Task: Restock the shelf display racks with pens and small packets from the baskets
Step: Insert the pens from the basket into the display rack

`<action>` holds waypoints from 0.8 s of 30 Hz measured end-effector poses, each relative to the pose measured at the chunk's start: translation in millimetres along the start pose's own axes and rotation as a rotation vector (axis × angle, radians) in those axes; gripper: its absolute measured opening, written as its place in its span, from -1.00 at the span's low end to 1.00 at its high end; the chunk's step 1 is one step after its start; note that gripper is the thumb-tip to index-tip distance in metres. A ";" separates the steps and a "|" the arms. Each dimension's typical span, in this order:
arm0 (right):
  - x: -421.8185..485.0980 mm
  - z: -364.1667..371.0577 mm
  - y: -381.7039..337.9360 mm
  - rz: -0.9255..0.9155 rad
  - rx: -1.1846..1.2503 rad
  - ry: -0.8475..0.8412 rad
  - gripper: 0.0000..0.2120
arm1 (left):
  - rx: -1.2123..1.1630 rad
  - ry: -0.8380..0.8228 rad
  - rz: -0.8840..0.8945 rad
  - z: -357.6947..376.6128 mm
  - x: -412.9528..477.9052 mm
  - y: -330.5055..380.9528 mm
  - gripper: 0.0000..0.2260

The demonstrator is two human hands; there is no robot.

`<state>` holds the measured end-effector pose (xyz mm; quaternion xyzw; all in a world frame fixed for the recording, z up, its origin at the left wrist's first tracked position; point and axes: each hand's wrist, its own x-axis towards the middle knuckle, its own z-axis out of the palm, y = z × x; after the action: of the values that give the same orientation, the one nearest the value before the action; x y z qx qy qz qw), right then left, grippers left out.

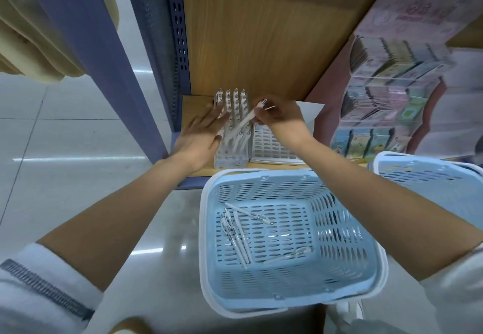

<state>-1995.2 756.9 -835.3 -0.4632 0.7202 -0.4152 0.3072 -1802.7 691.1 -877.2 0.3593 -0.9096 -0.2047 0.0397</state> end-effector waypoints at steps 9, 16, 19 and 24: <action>-7.8 32.2 23.9 -0.258 -0.396 -0.078 -0.86 | 0.108 -0.084 -0.007 16.7 3.7 -7.6 -0.38; -2.0 35.4 30.6 -0.330 -0.484 -0.110 -0.86 | 0.022 -0.065 0.003 19.6 1.4 -8.5 -0.39; -2.6 43.9 38.5 -0.347 -0.530 -0.105 -0.86 | 0.000 -0.052 0.016 21.5 0.1 -9.1 -0.41; 1.5 46.9 38.4 -0.320 -0.448 -0.045 -0.83 | -0.008 -0.045 0.024 23.0 -2.7 -12.1 -0.42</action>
<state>-1972.8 749.5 -891.2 -0.6365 0.7048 -0.2785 0.1438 -1798.1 692.9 -902.9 0.3435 -0.9137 -0.2159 0.0233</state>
